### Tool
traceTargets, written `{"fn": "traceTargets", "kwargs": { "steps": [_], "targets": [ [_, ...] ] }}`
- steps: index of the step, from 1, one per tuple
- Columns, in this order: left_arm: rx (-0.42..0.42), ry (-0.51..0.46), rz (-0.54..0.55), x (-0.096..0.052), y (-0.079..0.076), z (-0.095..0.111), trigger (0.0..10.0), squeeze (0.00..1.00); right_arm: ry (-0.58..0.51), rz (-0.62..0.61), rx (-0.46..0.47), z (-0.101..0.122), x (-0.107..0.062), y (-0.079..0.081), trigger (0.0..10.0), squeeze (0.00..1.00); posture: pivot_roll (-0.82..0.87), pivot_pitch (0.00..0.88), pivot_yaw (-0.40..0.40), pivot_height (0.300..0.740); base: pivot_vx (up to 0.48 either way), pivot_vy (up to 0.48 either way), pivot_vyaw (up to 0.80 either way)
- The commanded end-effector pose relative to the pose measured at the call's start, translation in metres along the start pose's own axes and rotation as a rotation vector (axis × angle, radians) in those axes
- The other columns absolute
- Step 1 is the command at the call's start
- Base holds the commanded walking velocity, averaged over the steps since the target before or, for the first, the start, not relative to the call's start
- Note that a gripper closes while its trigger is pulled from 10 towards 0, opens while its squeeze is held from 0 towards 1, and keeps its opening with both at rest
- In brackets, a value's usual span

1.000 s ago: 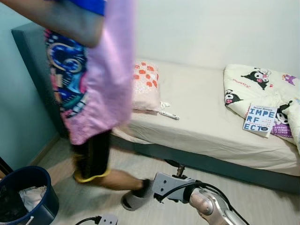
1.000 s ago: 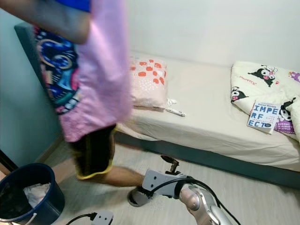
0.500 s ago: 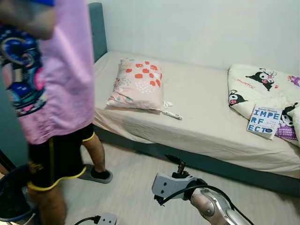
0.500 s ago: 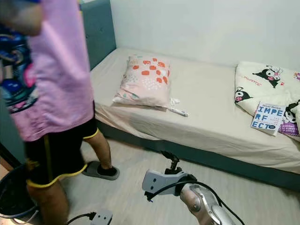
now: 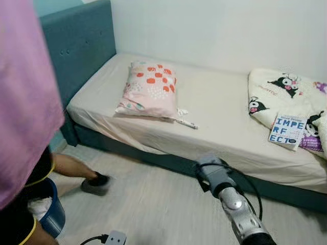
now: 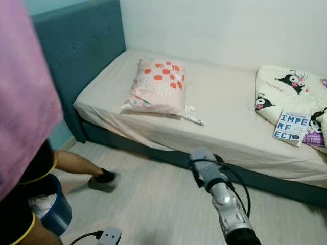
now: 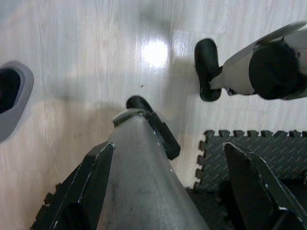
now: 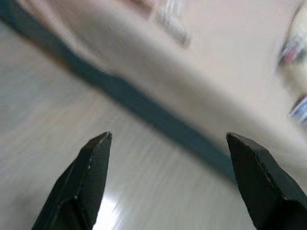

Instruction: Clean up the room

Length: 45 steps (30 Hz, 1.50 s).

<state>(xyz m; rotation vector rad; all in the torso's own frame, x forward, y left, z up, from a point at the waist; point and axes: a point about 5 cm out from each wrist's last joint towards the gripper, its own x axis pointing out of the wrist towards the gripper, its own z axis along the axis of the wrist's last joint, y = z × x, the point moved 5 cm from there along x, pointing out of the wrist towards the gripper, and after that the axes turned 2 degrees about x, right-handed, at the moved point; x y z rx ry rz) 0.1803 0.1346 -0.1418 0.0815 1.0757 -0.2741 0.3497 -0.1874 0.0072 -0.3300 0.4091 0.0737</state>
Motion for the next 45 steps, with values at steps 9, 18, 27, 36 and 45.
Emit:
{"fn": "traceTargets", "kwargs": {
  "steps": [9, 18, 27, 36, 45],
  "targets": [
    [-0.068, -0.023, 0.019, -0.001, 0.002, -0.003, 10.0, 0.00, 0.292, -0.006, 0.025, -0.069, -0.011, 0.004, 10.0, 0.00, -0.12, 0.085, -0.060, 0.736, 0.000, 0.000, -0.59],
    [-0.109, -0.056, 0.048, -0.001, 0.004, 0.000, 10.0, 0.00, 0.305, 0.016, 0.036, -0.074, -0.010, 0.008, 10.0, 0.00, -0.12, 0.073, -0.054, 0.736, 0.000, 0.000, -0.33],
    [-0.120, -0.095, 0.082, -0.002, 0.007, 0.005, 10.0, 0.00, 0.232, 0.107, -0.063, -0.053, -0.002, 0.021, 10.0, 0.00, -0.12, 0.076, -0.049, 0.736, 0.406, 0.000, 0.00],
    [-0.122, -0.102, 0.054, -0.002, 0.004, 0.006, 10.0, 0.00, 0.236, 0.101, -0.037, -0.055, -0.002, 0.021, 10.0, 0.00, -0.12, 0.086, -0.052, 0.736, 0.480, 0.000, 0.00],
    [-0.133, -0.095, 0.057, -0.002, 0.005, 0.005, 10.0, 0.00, 0.228, 0.109, -0.059, -0.054, -0.002, 0.022, 10.0, 0.00, -0.11, 0.093, -0.051, 0.736, 0.480, 0.000, 0.00]
  ]
}}
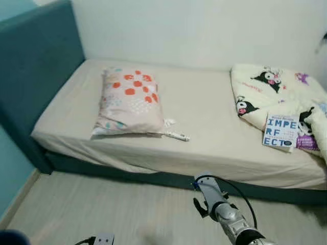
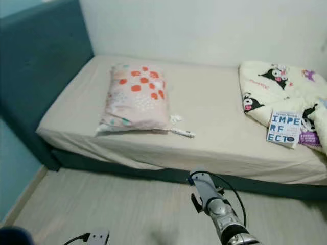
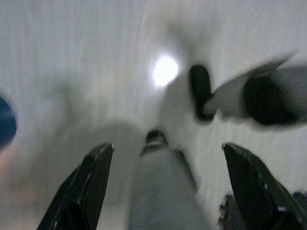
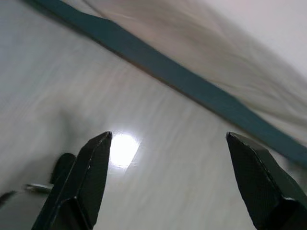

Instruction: Clean up the room

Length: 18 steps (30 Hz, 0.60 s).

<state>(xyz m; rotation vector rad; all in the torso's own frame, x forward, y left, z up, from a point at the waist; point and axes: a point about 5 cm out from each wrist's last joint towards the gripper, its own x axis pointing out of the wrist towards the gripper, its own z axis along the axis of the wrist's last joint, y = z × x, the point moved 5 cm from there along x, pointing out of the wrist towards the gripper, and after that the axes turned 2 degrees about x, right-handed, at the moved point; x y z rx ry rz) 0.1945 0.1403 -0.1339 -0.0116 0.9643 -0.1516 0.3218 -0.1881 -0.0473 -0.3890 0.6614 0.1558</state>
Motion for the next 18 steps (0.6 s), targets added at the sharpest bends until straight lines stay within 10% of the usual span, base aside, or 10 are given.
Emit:
{"fn": "traceTargets", "kwargs": {
  "steps": [1, 16, 18],
  "targets": [
    [-0.010, 0.028, -0.004, -0.002, -0.002, -0.010, 10.0, 0.00, -0.012, 0.002, 0.012, 0.005, 0.001, 0.002, 10.0, 0.00, -0.11, 0.092, -0.048, 0.736, 0.480, 0.000, 0.00],
    [-0.048, -0.067, 0.017, -0.002, 0.002, 0.004, 10.0, 0.00, -0.022, -0.004, 0.000, 0.007, 0.001, 0.001, 10.0, 0.00, -0.12, 0.087, -0.031, 0.736, 0.480, 0.000, 0.00],
    [-0.066, -0.180, 0.063, -0.001, 0.027, 0.046, 10.0, 0.00, -0.026, -0.002, -0.012, 0.009, 0.002, 0.001, 10.0, 0.00, -0.12, 0.087, -0.032, 0.736, 0.480, 0.000, 0.00]
  ]
}}
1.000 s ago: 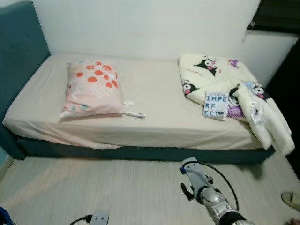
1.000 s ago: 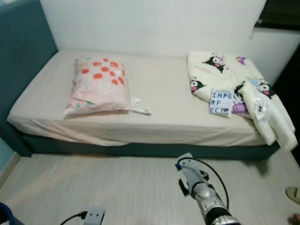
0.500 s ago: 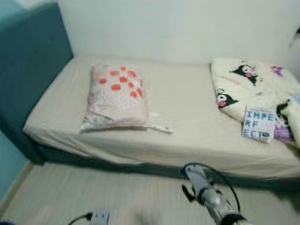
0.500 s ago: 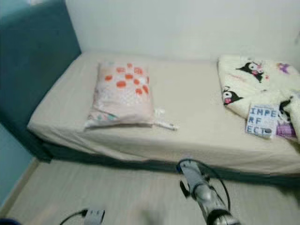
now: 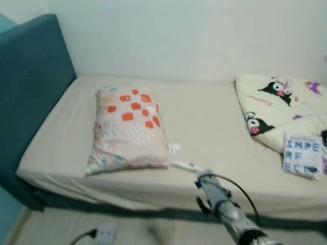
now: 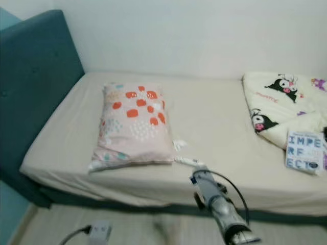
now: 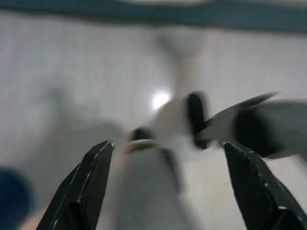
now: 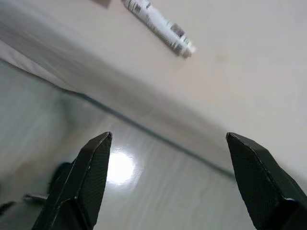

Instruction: Clean up the room

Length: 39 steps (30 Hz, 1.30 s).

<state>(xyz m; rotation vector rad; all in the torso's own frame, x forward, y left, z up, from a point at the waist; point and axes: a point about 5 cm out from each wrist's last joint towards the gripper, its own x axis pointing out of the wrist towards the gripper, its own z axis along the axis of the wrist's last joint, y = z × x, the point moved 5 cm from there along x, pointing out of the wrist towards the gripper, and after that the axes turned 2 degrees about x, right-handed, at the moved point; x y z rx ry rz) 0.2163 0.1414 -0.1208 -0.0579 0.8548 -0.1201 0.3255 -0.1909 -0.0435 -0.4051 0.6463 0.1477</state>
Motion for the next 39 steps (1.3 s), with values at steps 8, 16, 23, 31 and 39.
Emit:
{"fn": "traceTargets", "kwargs": {
  "steps": [8, 16, 23, 31, 39],
  "targets": [
    [-0.081, -0.268, 0.139, -0.001, 0.066, 0.105, 10.0, 0.00, -0.033, 0.037, -0.014, 0.009, 0.001, 0.010, 10.0, 0.00, -0.12, 0.084, -0.024, 0.736, 0.480, 0.000, 0.00],
    [-0.069, -0.286, 0.178, -0.004, 0.075, 0.112, 10.0, 0.00, -0.036, 0.057, -0.042, 0.011, 0.002, 0.015, 10.0, 0.00, -0.12, 0.081, -0.011, 0.736, 0.480, 0.000, -0.26],
    [-0.068, -0.281, 0.197, -0.004, 0.077, 0.111, 10.0, 0.00, -0.048, 0.051, -0.046, 0.013, 0.002, 0.016, 10.0, 0.00, -0.12, 0.082, -0.007, 0.736, 0.480, 0.000, -0.56],
    [-0.043, -0.306, 0.426, -0.018, 0.117, 0.126, 10.0, 0.00, -0.060, 0.046, -0.044, 0.016, 0.002, 0.017, 10.0, 0.00, -0.12, 0.081, 0.004, 0.736, 0.049, 0.000, 0.00],
    [-0.009, -0.317, 0.511, -0.026, 0.134, 0.137, 10.0, 0.00, -0.061, 0.043, -0.040, 0.016, 0.002, 0.017, 10.0, 0.00, -0.12, 0.075, 0.011, 0.736, 0.000, 0.000, 0.00]
  ]
}}
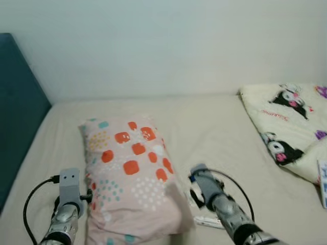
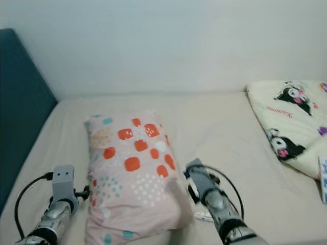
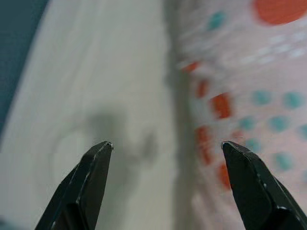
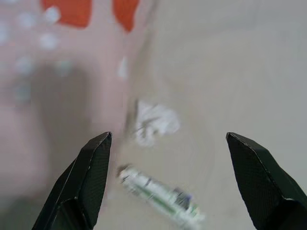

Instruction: Clean up the room

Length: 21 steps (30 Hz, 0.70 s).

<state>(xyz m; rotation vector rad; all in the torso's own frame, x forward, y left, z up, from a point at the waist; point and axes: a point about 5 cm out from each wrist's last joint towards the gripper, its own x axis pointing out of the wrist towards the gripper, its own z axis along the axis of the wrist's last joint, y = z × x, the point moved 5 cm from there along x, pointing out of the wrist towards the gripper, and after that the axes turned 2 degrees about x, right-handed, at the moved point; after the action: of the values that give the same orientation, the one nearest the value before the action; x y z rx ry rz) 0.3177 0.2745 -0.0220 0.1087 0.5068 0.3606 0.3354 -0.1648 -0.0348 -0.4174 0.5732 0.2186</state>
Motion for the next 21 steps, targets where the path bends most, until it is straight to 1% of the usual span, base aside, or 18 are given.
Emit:
{"fn": "traceTargets", "kwargs": {
  "steps": [1, 5, 6, 8, 9, 10, 12, 14, 15, 16, 18, 21],
  "targets": [
    [0.022, 0.024, 0.013, 0.000, 0.005, -0.004, 10.0, 0.00, 0.020, -0.002, -0.002, -0.006, -0.001, -0.001, 10.0, 0.00, -0.12, 0.074, 0.013, 0.736, 0.000, 0.000, 0.00],
    [0.018, 0.051, 0.017, 0.000, 0.003, -0.008, 10.0, 0.00, 0.019, -0.003, 0.000, -0.006, -0.001, 0.000, 10.0, 0.00, -0.12, 0.072, 0.013, 0.736, 0.000, 0.000, 0.00],
    [0.012, 0.068, 0.006, -0.001, 0.000, -0.012, 10.0, 0.00, 0.018, -0.003, 0.001, -0.007, -0.001, 0.000, 10.0, 0.00, -0.12, 0.072, 0.012, 0.736, 0.000, 0.000, 0.00],
    [0.012, 0.068, 0.006, -0.001, 0.000, -0.012, 10.0, 0.00, 0.018, -0.003, 0.001, -0.007, -0.001, 0.000, 10.0, 0.00, -0.12, 0.072, 0.012, 0.736, 0.000, 0.000, 0.00],
    [0.017, 0.087, 0.003, -0.002, -0.003, -0.016, 10.0, 0.00, 0.019, -0.002, 0.000, -0.007, -0.001, 0.000, 10.0, 0.00, -0.12, 0.072, 0.012, 0.736, -0.337, 0.000, 0.00],
    [0.017, 0.087, 0.003, -0.002, -0.003, -0.016, 10.0, 0.00, 0.019, -0.002, 0.000, -0.007, -0.001, 0.000, 10.0, 0.00, -0.12, 0.072, 0.012, 0.736, -0.337, 0.000, 0.00],
    [0.037, 0.114, -0.005, -0.005, -0.006, -0.026, 10.0, 0.00, 0.019, -0.002, -0.001, -0.007, -0.002, 0.000, 10.0, 0.00, -0.12, 0.075, 0.010, 0.736, -0.427, 0.000, 0.00],
    [0.037, 0.114, -0.005, -0.005, -0.006, -0.026, 10.0, 0.00, 0.019, -0.002, -0.001, -0.007, -0.002, 0.000, 10.0, 0.00, -0.12, 0.075, 0.010, 0.736, -0.442, 0.000, 0.00],
    [0.050, 0.127, -0.009, -0.007, -0.008, -0.031, 10.0, 0.00, 0.020, -0.001, -0.002, -0.008, -0.002, -0.001, 10.0, 0.00, -0.12, 0.077, 0.009, 0.736, -0.439, 0.000, 0.00],
    [0.050, 0.127, -0.009, -0.007, -0.008, -0.031, 10.0, 0.00, 0.020, -0.001, -0.002, -0.008, -0.002, -0.001, 10.0, 0.00, -0.12, 0.077, 0.009, 0.736, -0.439, 0.000, 0.00],
    [0.076, 0.167, -0.021, -0.013, -0.010, -0.048, 10.0, 0.00, 0.022, -0.002, -0.001, -0.009, -0.002, -0.001, 10.0, 0.00, -0.12, 0.080, 0.007, 0.736, -0.429, 0.000, 0.00],
    [0.083, 0.173, -0.025, -0.015, -0.011, -0.051, 10.0, 0.00, 0.022, -0.002, -0.002, -0.009, -0.002, -0.001, 10.0, 0.00, -0.12, 0.081, 0.006, 0.736, -0.408, 0.000, 0.00]
  ]
}}
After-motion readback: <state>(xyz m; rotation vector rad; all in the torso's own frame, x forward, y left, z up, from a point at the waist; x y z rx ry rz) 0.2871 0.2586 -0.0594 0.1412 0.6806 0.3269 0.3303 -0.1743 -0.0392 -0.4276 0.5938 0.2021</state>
